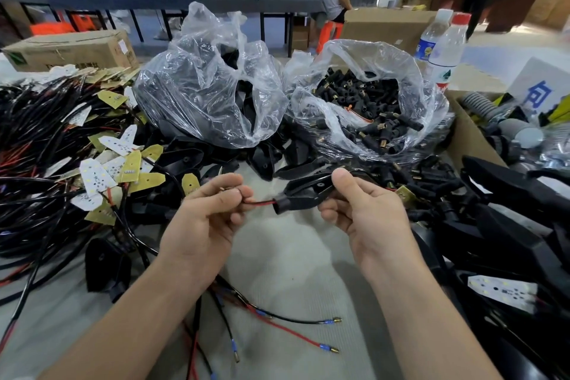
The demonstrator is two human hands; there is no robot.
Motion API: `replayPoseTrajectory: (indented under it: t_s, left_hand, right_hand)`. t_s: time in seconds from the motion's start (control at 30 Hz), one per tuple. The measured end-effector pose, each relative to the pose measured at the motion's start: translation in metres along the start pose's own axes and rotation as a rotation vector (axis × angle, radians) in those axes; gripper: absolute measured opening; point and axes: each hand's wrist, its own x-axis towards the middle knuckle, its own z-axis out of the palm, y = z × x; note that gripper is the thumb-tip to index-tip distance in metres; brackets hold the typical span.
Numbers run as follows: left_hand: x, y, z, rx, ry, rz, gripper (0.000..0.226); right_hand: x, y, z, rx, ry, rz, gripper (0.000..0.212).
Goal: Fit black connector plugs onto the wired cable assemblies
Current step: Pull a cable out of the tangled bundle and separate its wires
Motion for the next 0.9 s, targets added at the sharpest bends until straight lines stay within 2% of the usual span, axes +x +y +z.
replayPoseTrajectory:
  t_s: [0.03,0.07,0.1,0.17,0.27,0.37,0.4,0.47,0.53,0.6,0.67,0.8,0.83,0.9]
  left_hand:
    - [-0.003,0.002,0.001,-0.033,-0.094,-0.05,0.02]
    - [-0.004,0.002,0.001,-0.058,-0.169,-0.092,0.032]
    - [-0.006,0.003,0.001,-0.074,-0.215,-0.121,0.044]
    - [-0.005,0.004,-0.002,-0.115,-0.246,-0.138,0.054]
    - [-0.004,0.009,-0.006,-0.146,-0.315,-0.163,0.052]
    - [-0.005,0.015,-0.012,-0.285,-0.597,-0.379,0.029]
    - [-0.007,0.016,-0.014,-0.281,-0.697,-0.397,0.027]
    - [-0.009,0.016,-0.018,-0.155,-0.898,-0.431,0.03]
    - [-0.011,0.013,-0.019,-0.01,-1.109,-0.513,0.034]
    - [-0.01,0.01,-0.019,0.053,-1.189,-0.588,0.036]
    - [-0.006,0.006,-0.016,0.124,-1.085,-0.556,0.031]
    - [-0.002,-0.007,-0.003,0.36,-0.439,-0.273,0.028]
    - [0.0,-0.012,-0.001,0.373,-0.337,-0.25,0.027]
    - [0.001,-0.02,0.003,0.409,-0.266,-0.247,0.037]
  right_hand:
    - [0.0,0.0,0.0,0.008,-0.004,0.006,0.02]
    - [0.0,0.0,0.0,0.009,-0.01,0.013,0.021]
    - [0.001,0.001,-0.001,0.003,-0.014,0.019,0.021]
    - [0.001,0.001,-0.001,-0.008,-0.023,0.052,0.022]
    - [0.0,0.002,0.0,0.03,0.006,0.115,0.034]
    - [0.002,0.0,-0.001,0.152,0.104,0.169,0.013]
    - [0.002,-0.002,-0.002,0.218,0.124,0.194,0.009]
    - [0.004,-0.003,-0.004,0.295,0.114,0.228,0.006]
    - [0.004,-0.003,-0.003,0.253,0.089,0.248,0.01]
    - [0.001,-0.001,0.001,0.157,0.106,0.248,0.014]
    - [0.0,0.003,0.003,0.019,0.088,0.211,0.014]
    - [-0.001,0.008,0.003,-0.243,-0.034,0.032,0.018]
    - [-0.002,0.01,0.005,-0.283,-0.045,-0.018,0.018]
    - [-0.003,0.016,0.01,-0.351,-0.039,-0.112,0.018]
